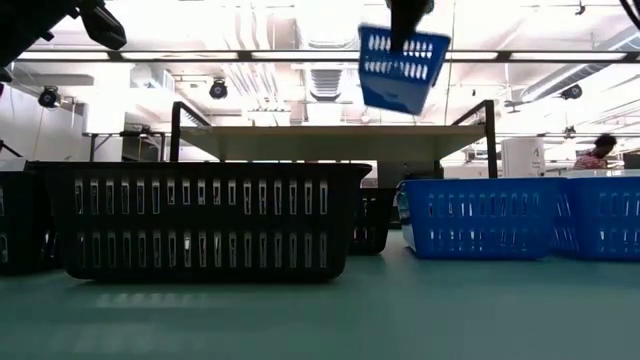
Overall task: Stack baskets on shelf by color
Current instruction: Put the bottom blue bin on the shelf
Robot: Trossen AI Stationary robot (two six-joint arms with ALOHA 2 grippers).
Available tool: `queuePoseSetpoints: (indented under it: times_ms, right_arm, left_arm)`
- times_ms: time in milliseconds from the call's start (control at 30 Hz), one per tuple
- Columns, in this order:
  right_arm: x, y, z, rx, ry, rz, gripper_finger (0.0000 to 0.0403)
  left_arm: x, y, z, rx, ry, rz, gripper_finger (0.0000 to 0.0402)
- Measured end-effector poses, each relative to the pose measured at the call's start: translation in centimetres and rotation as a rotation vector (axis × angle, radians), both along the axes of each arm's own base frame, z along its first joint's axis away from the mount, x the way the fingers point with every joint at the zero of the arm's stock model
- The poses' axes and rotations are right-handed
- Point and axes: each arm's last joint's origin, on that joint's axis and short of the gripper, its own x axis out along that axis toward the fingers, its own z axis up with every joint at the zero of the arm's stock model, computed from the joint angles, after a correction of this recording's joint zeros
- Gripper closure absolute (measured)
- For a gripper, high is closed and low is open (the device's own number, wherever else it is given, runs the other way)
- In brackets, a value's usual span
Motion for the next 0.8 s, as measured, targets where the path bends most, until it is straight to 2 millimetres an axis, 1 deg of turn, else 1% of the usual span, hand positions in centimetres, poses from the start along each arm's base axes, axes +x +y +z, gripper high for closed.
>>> queuePoseSetpoints:
  times_ms: [133,267,567,800]
  right_arm:
    - [0.1,-2.2,-0.3,0.013,0.034,0.012,0.0394]
    - [0.1,-3.3,-0.4,0.027,0.054,0.061,0.0394]
    - [0.5,-3.5,-0.7,0.025,0.035,0.087,0.0394]
    - [1.3,-3.5,-2.3,0.02,0.013,0.103,0.0394]
  left_arm:
    - [0.0,0.0,0.0,0.0,0.0,0.001,0.0402]
    - [0.0,0.0,0.0,0.0,0.0,0.001,0.0402]
    - [0.0,0.0,0.0,0.0,0.0,0.0,0.0402]
    - [0.0,0.0,0.0,0.0,0.0,0.001,0.0402]
